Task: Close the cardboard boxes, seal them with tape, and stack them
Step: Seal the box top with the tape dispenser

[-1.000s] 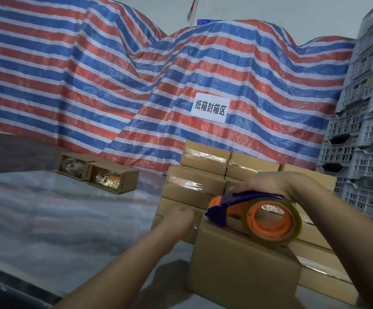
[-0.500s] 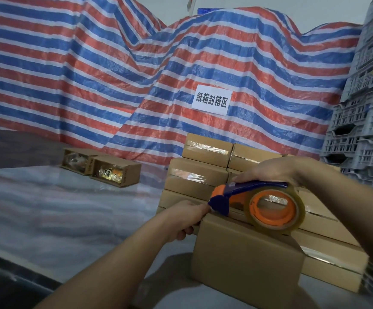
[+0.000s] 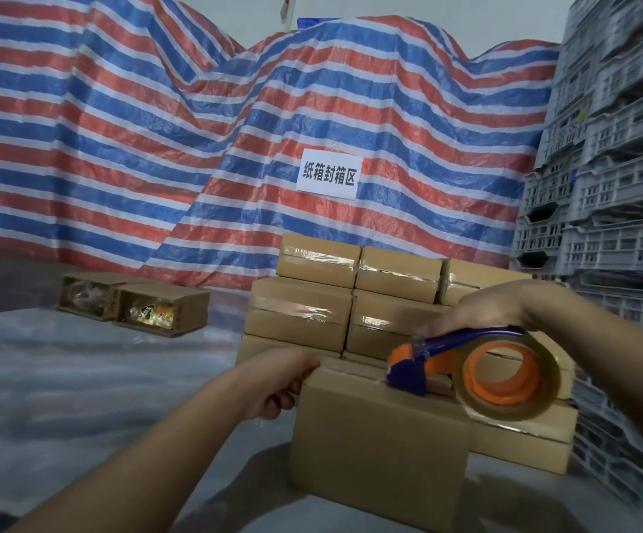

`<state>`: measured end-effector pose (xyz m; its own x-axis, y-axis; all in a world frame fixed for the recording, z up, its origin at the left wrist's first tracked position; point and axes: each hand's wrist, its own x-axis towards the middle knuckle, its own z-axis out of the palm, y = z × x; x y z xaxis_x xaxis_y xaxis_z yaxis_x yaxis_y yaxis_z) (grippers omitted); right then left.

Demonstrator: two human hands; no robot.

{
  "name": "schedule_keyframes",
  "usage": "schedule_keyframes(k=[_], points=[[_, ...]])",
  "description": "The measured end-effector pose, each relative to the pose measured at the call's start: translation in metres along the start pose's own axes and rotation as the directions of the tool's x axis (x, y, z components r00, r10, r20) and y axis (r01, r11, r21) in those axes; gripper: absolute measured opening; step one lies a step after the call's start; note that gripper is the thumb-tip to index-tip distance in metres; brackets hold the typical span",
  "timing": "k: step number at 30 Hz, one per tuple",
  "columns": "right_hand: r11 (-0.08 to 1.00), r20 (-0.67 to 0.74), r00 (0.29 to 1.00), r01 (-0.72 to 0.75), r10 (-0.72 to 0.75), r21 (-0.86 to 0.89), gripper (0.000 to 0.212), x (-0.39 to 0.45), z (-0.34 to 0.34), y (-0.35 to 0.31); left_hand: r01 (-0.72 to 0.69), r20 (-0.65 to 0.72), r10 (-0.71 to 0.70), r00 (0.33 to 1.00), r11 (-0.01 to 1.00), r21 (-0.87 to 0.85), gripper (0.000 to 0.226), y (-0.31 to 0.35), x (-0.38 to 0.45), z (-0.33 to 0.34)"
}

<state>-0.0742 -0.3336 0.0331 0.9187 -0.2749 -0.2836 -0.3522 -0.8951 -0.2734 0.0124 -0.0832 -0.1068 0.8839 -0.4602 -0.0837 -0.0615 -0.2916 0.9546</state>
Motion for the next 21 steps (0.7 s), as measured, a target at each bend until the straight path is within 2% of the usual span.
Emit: schedule_keyframes(k=[2,3,5,6,7,8,10,12,14,18,21], points=[[1.000,-0.016,1.000,-0.002,0.001,-0.019,0.044,-0.001,0.002,-0.002,-0.043,-0.062,0.056,0.997,0.979,0.199,0.025,0.011,-0.003,-0.001],[1.000,-0.014,1.000,-0.002,0.002,-0.021,0.045,-0.002,0.001,-0.002,-0.094,-0.121,0.148,0.982,0.926,0.366,0.022,0.017,-0.004,0.001],[1.000,0.009,1.000,0.004,-0.004,-0.006,0.043,-0.001,0.002,0.000,-0.219,-0.212,0.417,0.884,0.770,0.600,0.023,0.026,-0.008,0.010],[1.000,0.021,1.000,0.009,-0.009,0.002,0.042,0.001,0.002,0.001,-0.298,-0.186,0.525,0.831,0.701,0.648,0.027,0.029,-0.014,0.016],[1.000,0.029,0.999,0.012,-0.013,0.011,0.042,0.002,0.003,0.002,-0.370,-0.103,0.589,0.801,0.623,0.689,0.033,0.031,-0.021,0.025],[1.000,0.037,0.999,0.011,-0.012,0.016,0.043,0.004,0.003,0.003,-0.421,0.028,0.594,0.804,0.535,0.733,0.042,0.031,-0.027,0.033],[1.000,0.064,0.998,0.000,-0.001,0.028,0.045,0.006,0.003,0.004,-0.449,0.235,0.492,0.838,0.378,0.810,0.060,0.024,-0.029,0.048],[0.998,0.113,0.994,-0.009,0.001,0.069,0.051,0.008,0.001,0.008,-0.417,0.271,0.458,0.846,0.256,0.872,0.069,0.017,-0.026,0.052],[0.993,0.156,0.987,0.007,-0.026,0.116,0.058,0.010,-0.002,0.016,-0.398,0.253,0.481,0.840,0.227,0.889,0.071,0.016,-0.026,0.050],[0.983,0.155,0.982,0.079,-0.105,0.166,0.040,-0.001,-0.016,0.046,-0.388,0.244,0.491,0.837,0.217,0.896,0.071,0.013,-0.028,0.049],[0.979,0.104,0.992,0.051,-0.073,0.196,0.043,-0.015,-0.022,0.080,-0.383,0.232,0.505,0.831,0.218,0.898,0.073,0.010,-0.025,0.049]])
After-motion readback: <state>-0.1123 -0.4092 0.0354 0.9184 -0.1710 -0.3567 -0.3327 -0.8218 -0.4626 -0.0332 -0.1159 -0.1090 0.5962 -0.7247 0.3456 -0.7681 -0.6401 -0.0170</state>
